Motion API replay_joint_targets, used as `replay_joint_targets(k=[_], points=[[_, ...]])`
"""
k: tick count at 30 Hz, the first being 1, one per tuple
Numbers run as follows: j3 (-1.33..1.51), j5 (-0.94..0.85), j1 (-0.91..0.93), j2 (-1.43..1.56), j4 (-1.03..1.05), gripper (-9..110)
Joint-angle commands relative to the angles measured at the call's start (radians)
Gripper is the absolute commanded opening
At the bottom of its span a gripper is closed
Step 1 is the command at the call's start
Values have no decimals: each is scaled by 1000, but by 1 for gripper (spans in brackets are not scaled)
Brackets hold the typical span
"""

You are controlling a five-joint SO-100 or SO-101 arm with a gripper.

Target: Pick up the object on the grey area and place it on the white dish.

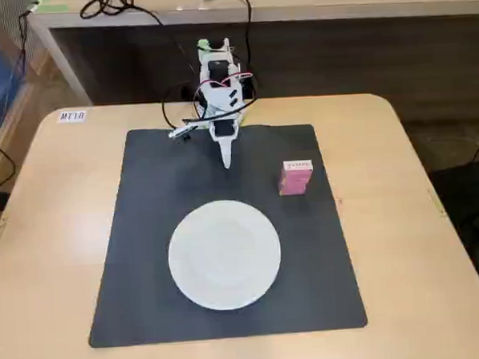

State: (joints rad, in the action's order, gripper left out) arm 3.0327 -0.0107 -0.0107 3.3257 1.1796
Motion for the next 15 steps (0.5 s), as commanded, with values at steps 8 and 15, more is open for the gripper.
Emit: replay_joint_targets(k=[8, 15], points=[[8, -52, -58, 26, -6, 0], [-193, -120, -100, -5, 29, 0]])
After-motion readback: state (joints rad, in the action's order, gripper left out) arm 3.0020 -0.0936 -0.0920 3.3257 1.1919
